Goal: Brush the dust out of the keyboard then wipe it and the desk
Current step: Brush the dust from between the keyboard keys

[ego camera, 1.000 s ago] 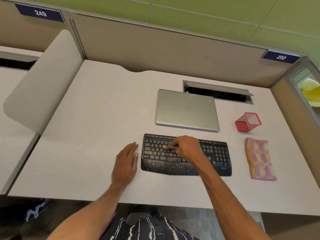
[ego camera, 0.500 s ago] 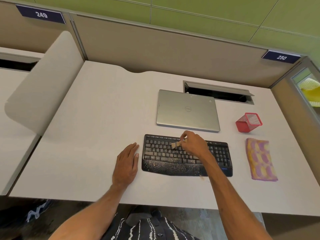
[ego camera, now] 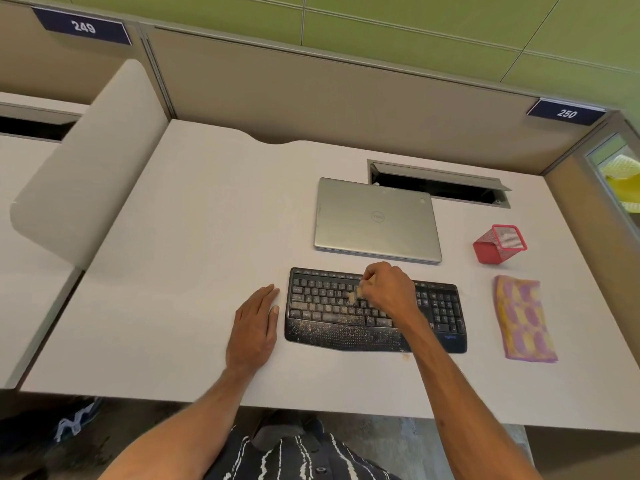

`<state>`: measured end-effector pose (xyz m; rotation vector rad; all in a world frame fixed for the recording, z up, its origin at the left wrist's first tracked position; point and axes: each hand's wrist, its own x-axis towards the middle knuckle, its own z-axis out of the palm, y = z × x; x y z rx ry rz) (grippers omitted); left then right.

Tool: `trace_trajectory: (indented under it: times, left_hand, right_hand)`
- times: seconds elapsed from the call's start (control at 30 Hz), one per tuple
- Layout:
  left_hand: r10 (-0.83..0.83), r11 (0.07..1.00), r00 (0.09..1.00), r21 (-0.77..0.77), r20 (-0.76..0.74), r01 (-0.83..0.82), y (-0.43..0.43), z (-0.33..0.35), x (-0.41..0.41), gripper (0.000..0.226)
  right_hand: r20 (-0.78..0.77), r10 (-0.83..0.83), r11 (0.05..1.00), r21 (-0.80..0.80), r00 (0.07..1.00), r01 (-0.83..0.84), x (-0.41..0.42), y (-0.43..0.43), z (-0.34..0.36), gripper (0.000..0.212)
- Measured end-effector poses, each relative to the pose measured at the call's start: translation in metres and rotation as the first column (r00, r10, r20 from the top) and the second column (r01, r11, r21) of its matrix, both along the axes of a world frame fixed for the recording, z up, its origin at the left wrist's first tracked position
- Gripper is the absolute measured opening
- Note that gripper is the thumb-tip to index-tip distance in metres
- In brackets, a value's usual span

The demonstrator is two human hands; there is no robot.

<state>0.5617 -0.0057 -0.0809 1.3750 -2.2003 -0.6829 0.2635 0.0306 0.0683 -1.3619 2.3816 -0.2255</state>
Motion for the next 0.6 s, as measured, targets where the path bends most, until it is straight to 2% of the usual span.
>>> trace_trajectory:
  times: [0.13,0.3,0.47,0.6]
  left_hand:
    - [0.002,1.000,1.000,-0.002,-0.002,-0.002,-0.0002,-0.0006,0.0000,0.048]
    - [0.001,1.000,1.000,-0.001,-0.004,-0.001,-0.0003,-0.0010,0.0004,0.048]
    - [0.000,1.000,1.000,0.001,-0.003,0.000,-0.0005,-0.0013,0.0002,0.048]
    - [-0.005,1.000,1.000,0.000,0.000,0.005,-0.0007,-0.0031,0.0008,0.048]
  right_hand:
    - [-0.055,0.003,0.998,-0.070,0.998,-0.006,0.0020,0.0022,0.0001,0.006]
    - [-0.043,0.032,0.999,-0.001,0.999,-0.032,0.0032,0.0003,0.0010,0.006]
    - [-0.090,0.035,0.997,-0.063,0.995,-0.041,0.0030,0.0010,-0.0011,0.006]
    - [-0.069,0.061,0.998,-0.015,0.996,-0.062,0.0031,0.0005,-0.0034,0.005]
